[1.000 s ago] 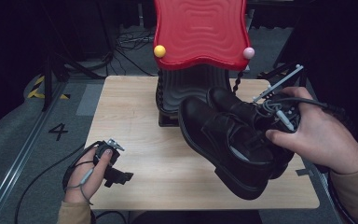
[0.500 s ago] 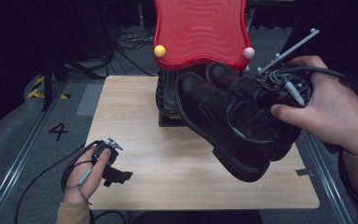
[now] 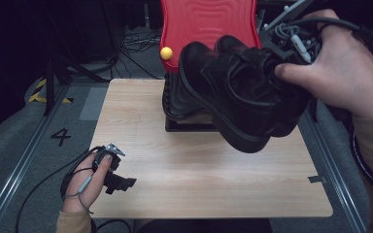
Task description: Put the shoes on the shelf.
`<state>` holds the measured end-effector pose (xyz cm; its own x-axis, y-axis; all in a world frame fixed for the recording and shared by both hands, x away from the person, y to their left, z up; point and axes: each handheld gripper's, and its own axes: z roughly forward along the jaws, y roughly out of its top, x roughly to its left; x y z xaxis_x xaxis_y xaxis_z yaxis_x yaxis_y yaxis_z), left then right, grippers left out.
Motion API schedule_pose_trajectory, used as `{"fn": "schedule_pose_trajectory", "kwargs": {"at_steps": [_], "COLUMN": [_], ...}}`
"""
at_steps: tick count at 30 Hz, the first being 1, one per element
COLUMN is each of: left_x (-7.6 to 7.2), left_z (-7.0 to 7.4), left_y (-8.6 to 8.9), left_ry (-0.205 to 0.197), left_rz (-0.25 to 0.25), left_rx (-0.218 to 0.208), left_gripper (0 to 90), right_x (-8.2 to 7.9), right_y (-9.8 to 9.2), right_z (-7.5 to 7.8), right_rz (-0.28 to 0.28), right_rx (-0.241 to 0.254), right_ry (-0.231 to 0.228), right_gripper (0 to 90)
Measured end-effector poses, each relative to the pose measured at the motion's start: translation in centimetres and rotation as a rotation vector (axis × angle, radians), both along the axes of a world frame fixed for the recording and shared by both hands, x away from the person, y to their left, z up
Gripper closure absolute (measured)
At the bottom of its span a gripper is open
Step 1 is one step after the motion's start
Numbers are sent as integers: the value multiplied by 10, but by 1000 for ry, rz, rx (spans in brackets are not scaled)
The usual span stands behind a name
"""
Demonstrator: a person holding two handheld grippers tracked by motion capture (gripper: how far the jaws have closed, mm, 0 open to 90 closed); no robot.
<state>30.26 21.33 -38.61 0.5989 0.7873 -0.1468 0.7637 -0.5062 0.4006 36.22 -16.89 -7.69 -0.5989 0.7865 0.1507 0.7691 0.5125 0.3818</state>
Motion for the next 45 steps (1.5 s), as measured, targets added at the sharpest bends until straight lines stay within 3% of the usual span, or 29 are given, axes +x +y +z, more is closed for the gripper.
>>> {"fn": "schedule_pose_trajectory", "kwargs": {"at_steps": [12, 17, 22, 27, 28, 32, 41, 45], "left_x": [3, 4, 4, 3, 3, 1, 0, -1], "left_z": [-2, -3, -4, -3, -3, -3, -2, 0], "left_y": [-3, -3, -2, 3, 4, 6, 10, 10], "left_ry": [9, 9, 18, 2, 10, 13, 9, 1], "left_rz": [-14, -18, -13, -9, -9, -5, 5, 5], "left_rx": [-1, 0, -14, -17, -30, -38, -49, -54], "left_gripper": [183, 184, 183, 183, 184, 184, 184, 184], "right_x": [60, 77, 98, 121, 130, 144, 167, 176], "right_y": [23, 30, 39, 48, 52, 57, 73, 79], "right_z": [24, 26, 29, 33, 33, 29, 14, 1], "right_rz": [-134, -175, -221, -273, -305, -339, -355, -355], "right_rx": [17, 10, 30, 54, 62, 62, 9, -3], "right_ry": [-77, -108, -156, -206, -223, -267, -364, -349], "right_gripper": [809, 808, 808, 807, 807, 807, 807, 804]}}
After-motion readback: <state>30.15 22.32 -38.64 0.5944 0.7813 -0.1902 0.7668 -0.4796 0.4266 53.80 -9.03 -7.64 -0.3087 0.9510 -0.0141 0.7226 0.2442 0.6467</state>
